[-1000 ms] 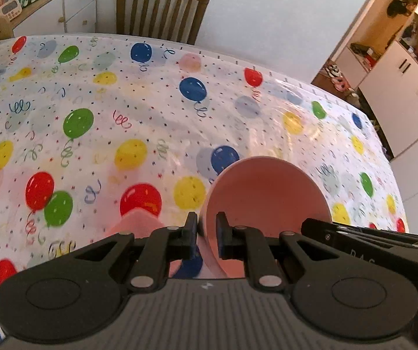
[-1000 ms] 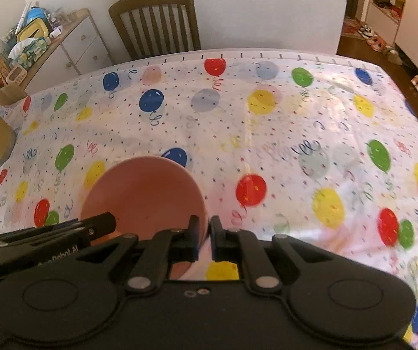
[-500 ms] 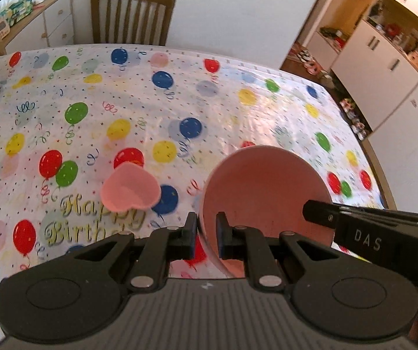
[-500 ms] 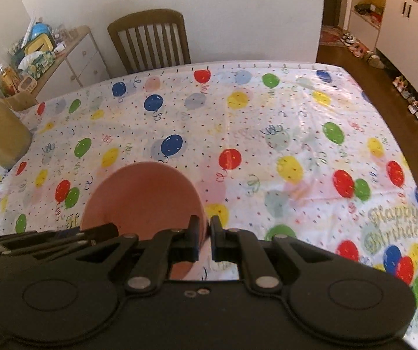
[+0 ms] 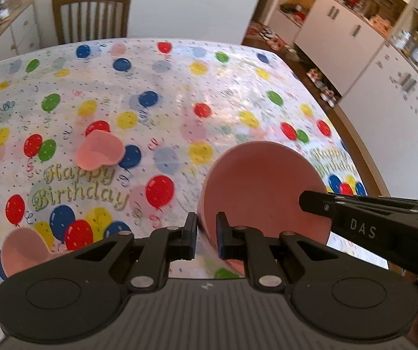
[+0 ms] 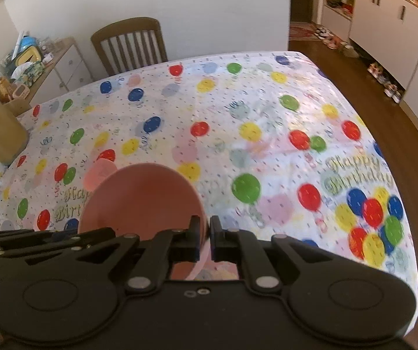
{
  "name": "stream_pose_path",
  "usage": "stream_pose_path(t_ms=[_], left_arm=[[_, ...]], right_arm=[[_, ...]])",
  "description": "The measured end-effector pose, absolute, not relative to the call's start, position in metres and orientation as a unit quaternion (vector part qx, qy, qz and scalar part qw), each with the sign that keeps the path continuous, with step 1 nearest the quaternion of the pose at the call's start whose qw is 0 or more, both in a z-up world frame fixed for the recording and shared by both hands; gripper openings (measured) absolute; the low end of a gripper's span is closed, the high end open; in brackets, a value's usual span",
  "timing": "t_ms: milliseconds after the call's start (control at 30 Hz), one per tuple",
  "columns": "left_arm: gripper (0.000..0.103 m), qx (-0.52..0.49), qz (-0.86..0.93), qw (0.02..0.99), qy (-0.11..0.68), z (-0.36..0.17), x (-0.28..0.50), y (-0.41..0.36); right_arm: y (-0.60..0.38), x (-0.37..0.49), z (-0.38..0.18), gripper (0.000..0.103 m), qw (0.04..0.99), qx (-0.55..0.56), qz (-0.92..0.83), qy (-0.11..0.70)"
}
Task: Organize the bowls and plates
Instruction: 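Lift the pink bowl off the tablecloth with both grippers, then carry the pink bowl toward the plate stack with both grippers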
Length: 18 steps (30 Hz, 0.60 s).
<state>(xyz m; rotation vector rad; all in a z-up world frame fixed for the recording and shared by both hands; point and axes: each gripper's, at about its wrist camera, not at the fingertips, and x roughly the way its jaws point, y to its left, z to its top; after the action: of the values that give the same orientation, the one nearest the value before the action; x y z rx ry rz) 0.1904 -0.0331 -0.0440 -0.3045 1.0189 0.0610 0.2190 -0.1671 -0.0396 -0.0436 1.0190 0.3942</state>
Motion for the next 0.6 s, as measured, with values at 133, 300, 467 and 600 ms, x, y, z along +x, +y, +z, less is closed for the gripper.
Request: stream_pose_path(t_ms=[133, 300, 467, 600], left_arm=[[0.013, -0.135, 0.009, 0.86, 0.491, -0.045, 0.18, -0.046], [0.013, -0.126, -0.014, 0.855, 0.503, -0.051, 0.17, -0.061], [0.013, -0.114, -0.032, 0.848, 0.516, -0.061, 0.162, -0.076], [0.013, -0.104, -0.042, 0.844, 0.524, -0.067, 0.159, -0.084]], right_arm=[[-0.183, 0.203, -0.04, 0.005, 0.858, -0.009, 0.171, 0.485], [-0.199, 0.186, -0.042, 0.005, 0.861, 0.002, 0.152, 0.485], [-0.215, 0.173, -0.051, 0.005, 0.86, 0.012, 0.135, 0.492], [-0.223, 0.165, -0.059, 0.005, 0.859, 0.02, 0.123, 0.497]])
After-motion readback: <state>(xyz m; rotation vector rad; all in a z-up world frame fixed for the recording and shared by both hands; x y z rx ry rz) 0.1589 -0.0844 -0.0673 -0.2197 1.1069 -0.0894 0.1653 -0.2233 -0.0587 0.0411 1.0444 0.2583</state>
